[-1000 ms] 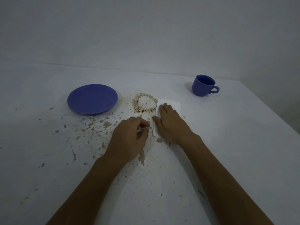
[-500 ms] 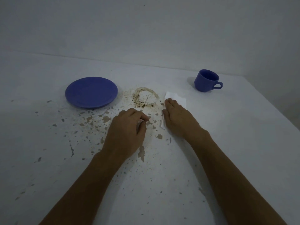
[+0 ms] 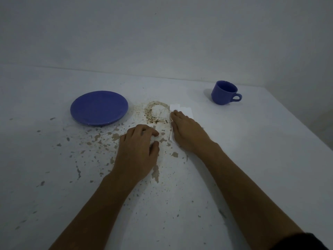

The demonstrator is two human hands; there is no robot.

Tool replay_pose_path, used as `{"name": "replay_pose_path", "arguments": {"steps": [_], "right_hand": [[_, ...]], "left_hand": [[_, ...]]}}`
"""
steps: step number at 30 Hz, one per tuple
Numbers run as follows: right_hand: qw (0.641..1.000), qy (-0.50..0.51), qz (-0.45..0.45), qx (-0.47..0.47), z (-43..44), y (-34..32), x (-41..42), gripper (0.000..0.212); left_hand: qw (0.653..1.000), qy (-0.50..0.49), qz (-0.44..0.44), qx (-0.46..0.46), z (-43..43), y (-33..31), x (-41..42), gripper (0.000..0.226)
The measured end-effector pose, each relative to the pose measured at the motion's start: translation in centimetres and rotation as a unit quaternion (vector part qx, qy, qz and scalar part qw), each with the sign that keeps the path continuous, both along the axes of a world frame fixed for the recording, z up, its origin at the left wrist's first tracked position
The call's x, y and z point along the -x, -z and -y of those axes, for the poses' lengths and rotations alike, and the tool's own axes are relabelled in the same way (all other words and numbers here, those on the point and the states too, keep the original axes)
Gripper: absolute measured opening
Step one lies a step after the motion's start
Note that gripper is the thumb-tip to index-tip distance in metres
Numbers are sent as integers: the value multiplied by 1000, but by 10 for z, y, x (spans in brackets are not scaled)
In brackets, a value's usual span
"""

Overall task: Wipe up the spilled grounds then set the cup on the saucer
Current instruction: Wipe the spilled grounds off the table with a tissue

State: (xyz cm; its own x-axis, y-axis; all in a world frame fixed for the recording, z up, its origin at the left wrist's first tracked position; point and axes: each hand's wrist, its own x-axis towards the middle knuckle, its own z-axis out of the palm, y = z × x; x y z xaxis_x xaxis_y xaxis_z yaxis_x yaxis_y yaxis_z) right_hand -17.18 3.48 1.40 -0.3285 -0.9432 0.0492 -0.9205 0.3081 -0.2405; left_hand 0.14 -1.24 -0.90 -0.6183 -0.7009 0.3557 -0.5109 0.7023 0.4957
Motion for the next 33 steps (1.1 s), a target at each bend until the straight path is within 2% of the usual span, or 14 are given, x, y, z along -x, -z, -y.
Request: {"name": "replay_pose_path", "arguments": {"steps": [3,6,8,14,20,24,27,30,33], "right_hand": [[999,-20,2,31,9,1,-11,47],[997,-66,18,25,-1,5,-19,47],[997,-79,-3,15,-12,8,-16,48],[1000,-18,9,19,-4,1,4,49],[996,-80,6,24,-5,5,-10,46],[998,-69,-3,-3,-14,5,5,47],[998,-46,15,40,-2,2,-1,44],[994,-69,33,78,4,1,-14,37],[990,-95,47,94,-6,11,-10,40]], "left_hand": [[1000,-3,6,4,1,1,0,25],[1000,-6,18,10,1,2,1,26],[1000,-9,21,7,1,3,0,26],[1000,-8,12,2,1,1,0,23],[1000,-15,22,13,2,3,2,29],[1000,-16,18,12,2,4,2,25],[1000,-13,19,13,3,4,2,28],[999,-14,23,18,2,3,2,31],[999,-16,22,23,2,5,2,31]]}}
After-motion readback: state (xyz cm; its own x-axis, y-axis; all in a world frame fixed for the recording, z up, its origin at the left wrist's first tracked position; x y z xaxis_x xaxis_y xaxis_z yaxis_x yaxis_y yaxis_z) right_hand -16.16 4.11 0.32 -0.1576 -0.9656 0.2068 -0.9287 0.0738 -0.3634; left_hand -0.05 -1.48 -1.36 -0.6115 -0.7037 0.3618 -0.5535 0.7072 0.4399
